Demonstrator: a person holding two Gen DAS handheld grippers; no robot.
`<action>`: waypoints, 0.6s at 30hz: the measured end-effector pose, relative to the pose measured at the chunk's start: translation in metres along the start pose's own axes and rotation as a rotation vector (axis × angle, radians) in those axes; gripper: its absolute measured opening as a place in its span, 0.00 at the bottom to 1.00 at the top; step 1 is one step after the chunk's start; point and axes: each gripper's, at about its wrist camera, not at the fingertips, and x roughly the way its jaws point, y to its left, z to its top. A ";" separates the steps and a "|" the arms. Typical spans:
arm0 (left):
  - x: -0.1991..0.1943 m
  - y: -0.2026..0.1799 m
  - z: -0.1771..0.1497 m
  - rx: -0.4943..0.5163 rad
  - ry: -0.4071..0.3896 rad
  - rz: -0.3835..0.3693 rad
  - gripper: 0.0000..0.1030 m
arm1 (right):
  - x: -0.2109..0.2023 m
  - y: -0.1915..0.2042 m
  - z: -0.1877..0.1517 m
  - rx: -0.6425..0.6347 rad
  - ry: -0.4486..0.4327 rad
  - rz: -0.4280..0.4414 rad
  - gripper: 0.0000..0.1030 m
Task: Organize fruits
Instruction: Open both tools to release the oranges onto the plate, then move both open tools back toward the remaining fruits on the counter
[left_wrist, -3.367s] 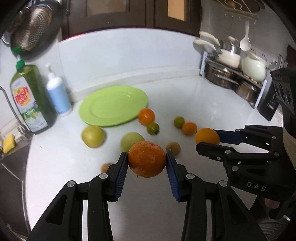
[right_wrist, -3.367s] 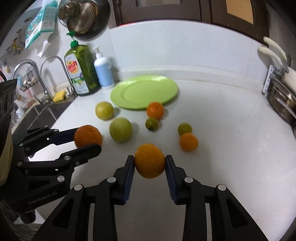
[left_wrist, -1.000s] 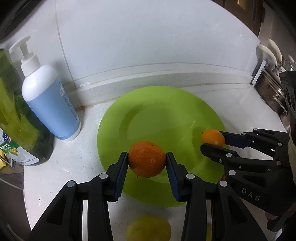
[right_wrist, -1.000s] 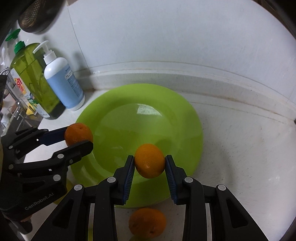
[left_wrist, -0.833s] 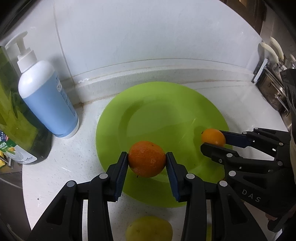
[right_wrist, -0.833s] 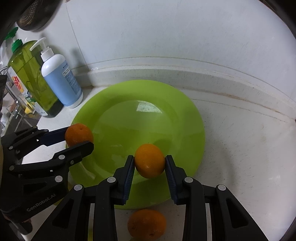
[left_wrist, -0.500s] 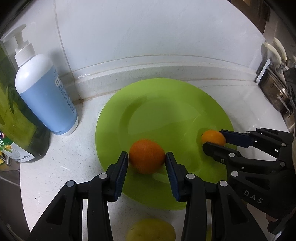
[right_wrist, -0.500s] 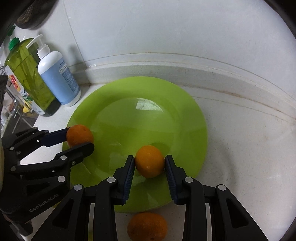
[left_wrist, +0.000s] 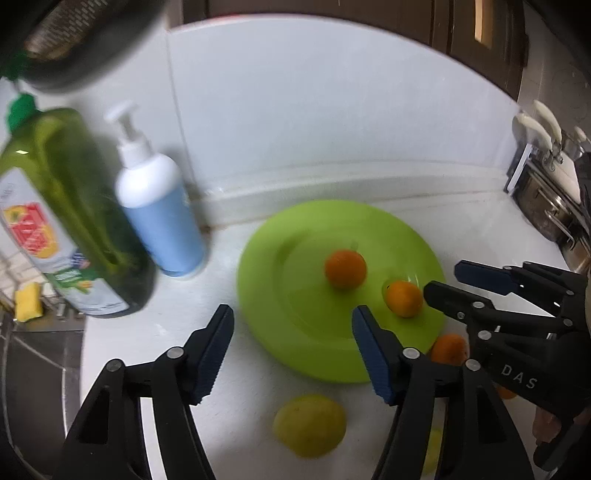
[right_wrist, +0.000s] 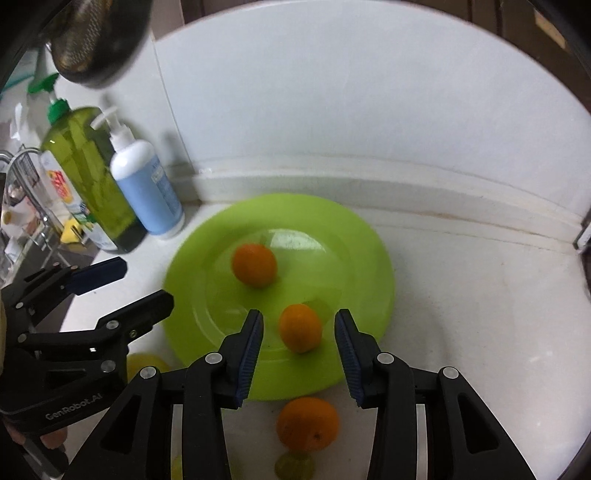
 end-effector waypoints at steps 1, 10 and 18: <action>-0.010 0.000 -0.002 -0.004 -0.018 0.005 0.68 | -0.006 0.001 -0.001 -0.001 -0.012 -0.002 0.43; -0.076 -0.001 -0.016 -0.018 -0.120 0.050 0.79 | -0.060 0.016 -0.021 -0.011 -0.119 -0.030 0.54; -0.111 0.002 -0.036 -0.021 -0.157 0.057 0.80 | -0.100 0.030 -0.047 -0.019 -0.181 -0.049 0.55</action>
